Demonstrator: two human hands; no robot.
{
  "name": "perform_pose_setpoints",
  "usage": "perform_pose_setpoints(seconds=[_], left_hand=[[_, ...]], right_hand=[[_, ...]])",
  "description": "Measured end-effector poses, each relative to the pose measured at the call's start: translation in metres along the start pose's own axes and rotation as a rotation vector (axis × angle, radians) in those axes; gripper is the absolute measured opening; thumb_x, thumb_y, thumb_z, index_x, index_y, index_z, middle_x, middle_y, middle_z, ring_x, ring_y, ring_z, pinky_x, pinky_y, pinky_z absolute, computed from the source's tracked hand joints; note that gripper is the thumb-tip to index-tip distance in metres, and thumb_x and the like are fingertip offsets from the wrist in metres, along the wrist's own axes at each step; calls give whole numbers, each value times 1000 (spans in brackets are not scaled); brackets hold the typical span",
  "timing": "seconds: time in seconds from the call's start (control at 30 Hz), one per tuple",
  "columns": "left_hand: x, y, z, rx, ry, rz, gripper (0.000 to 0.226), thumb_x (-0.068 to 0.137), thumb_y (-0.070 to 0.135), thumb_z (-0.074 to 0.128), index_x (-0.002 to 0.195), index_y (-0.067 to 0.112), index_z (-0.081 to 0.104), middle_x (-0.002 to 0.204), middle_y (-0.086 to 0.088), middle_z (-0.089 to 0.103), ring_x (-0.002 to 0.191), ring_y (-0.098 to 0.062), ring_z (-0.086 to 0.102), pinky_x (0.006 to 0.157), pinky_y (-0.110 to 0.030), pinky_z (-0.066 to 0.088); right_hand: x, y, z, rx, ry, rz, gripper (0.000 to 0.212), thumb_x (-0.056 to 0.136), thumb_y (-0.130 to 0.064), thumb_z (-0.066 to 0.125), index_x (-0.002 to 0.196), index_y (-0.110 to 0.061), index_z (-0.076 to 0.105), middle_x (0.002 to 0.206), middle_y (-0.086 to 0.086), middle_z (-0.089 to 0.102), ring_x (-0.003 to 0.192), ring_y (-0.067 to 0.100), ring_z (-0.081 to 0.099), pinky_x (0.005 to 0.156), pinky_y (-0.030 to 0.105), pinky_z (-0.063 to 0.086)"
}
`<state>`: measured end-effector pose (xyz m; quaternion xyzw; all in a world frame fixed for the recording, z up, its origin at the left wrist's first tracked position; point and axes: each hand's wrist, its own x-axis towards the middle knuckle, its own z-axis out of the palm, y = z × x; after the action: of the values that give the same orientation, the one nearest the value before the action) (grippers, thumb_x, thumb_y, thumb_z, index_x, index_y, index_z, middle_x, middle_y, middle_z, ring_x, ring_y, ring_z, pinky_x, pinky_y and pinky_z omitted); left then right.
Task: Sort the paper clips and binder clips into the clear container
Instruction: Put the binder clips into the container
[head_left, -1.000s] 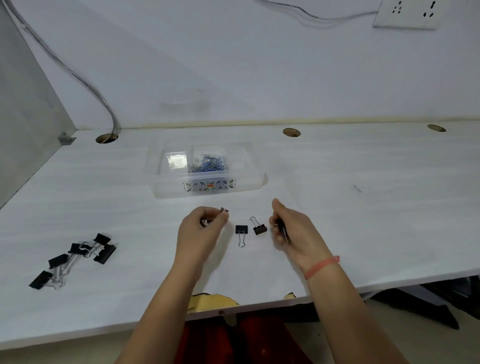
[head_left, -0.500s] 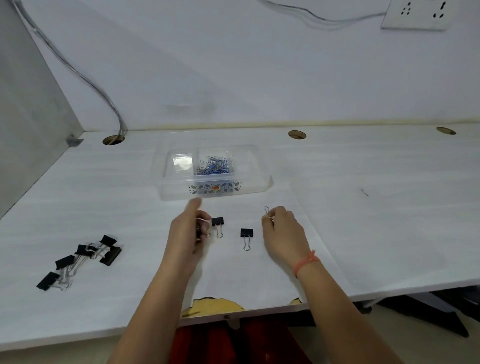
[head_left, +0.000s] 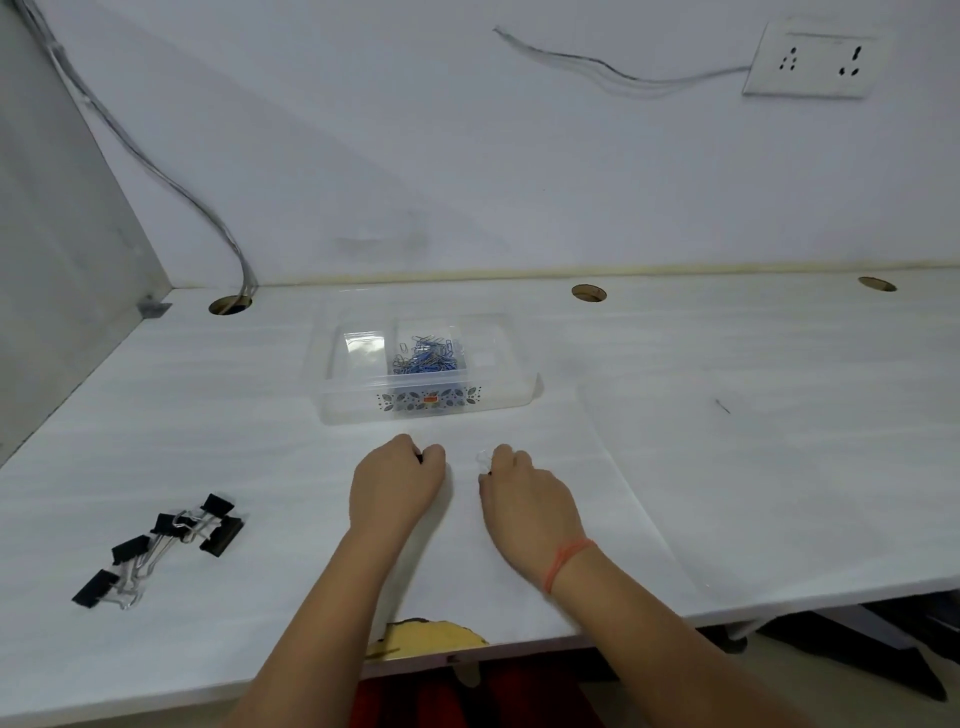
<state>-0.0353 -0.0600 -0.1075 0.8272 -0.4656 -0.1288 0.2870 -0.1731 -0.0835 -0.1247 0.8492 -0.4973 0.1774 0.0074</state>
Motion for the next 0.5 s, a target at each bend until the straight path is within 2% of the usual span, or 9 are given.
perform_pose_setpoints(seconds=[0.03, 0.07, 0.1, 0.17, 0.23, 0.33, 0.43, 0.5], left_hand=[[-2, 3, -4, -189, -37, -80, 25, 85, 23, 40, 65, 9, 44, 58, -4, 47, 58, -24, 44, 48, -28, 28], [-4, 6, -9, -468, -94, -219, 23, 84, 19, 39, 65, 9, 47, 56, -4, 48, 53, -23, 42, 46, -25, 29], [-5, 9, -15, -798, -175, -382, 20, 82, 15, 38, 66, 9, 49, 52, -4, 48, 45, -19, 40, 40, -20, 28], [-8, 11, -22, -1344, -393, -636, 15, 77, 12, 37, 68, 9, 49, 46, -4, 48, 35, -13, 36, 31, -13, 21], [-11, 13, -26, -1655, -552, -753, 9, 69, 11, 39, 68, 8, 47, 49, -6, 53, 34, -13, 40, 29, -12, 21], [-15, 15, -27, -1908, -606, -813, 9, 66, 10, 43, 67, 4, 49, 65, -18, 64, 49, -19, 51, 32, -13, 33], [-14, 21, -34, -2070, -588, -874, 15, 77, 8, 41, 73, -2, 52, 74, -26, 65, 73, -24, 55, 39, -20, 48], [-9, 28, -39, -2130, -538, -877, 20, 85, 8, 39, 85, -6, 54, 78, -26, 64, 78, -27, 59, 43, -27, 54]], right_hand=[[5, 2, -5, 205, -38, 130, 18, 88, -25, 57, 85, -8, 54, 74, 10, 62, 60, 29, 61, 47, 28, 28], [11, 4, -14, 523, -143, 313, 19, 93, -24, 46, 87, -7, 52, 77, 11, 61, 66, 29, 59, 52, 31, 34], [16, 6, -21, 897, -259, 518, 20, 93, -22, 42, 85, -7, 52, 73, 9, 56, 59, 25, 54, 49, 29, 37], [20, 10, -32, 1614, -397, 848, 20, 91, -19, 41, 80, -10, 55, 65, 4, 47, 40, 13, 39, 35, 18, 28], [20, 11, -34, 2043, -403, 1002, 25, 92, -24, 43, 78, -9, 58, 67, 6, 49, 40, 12, 40, 32, 15, 28], [21, 6, -37, 2324, -356, 1051, 28, 91, -28, 46, 79, -6, 57, 72, 11, 53, 43, 15, 46, 32, 16, 34], [34, 2, -44, 2358, -225, 1061, 26, 92, -25, 44, 77, -7, 56, 69, 9, 52, 50, 14, 43, 34, 15, 35], [48, 1, -51, 2338, -174, 1050, 27, 93, -24, 43, 76, -8, 55, 67, 7, 50, 50, 13, 42, 35, 14, 35]])
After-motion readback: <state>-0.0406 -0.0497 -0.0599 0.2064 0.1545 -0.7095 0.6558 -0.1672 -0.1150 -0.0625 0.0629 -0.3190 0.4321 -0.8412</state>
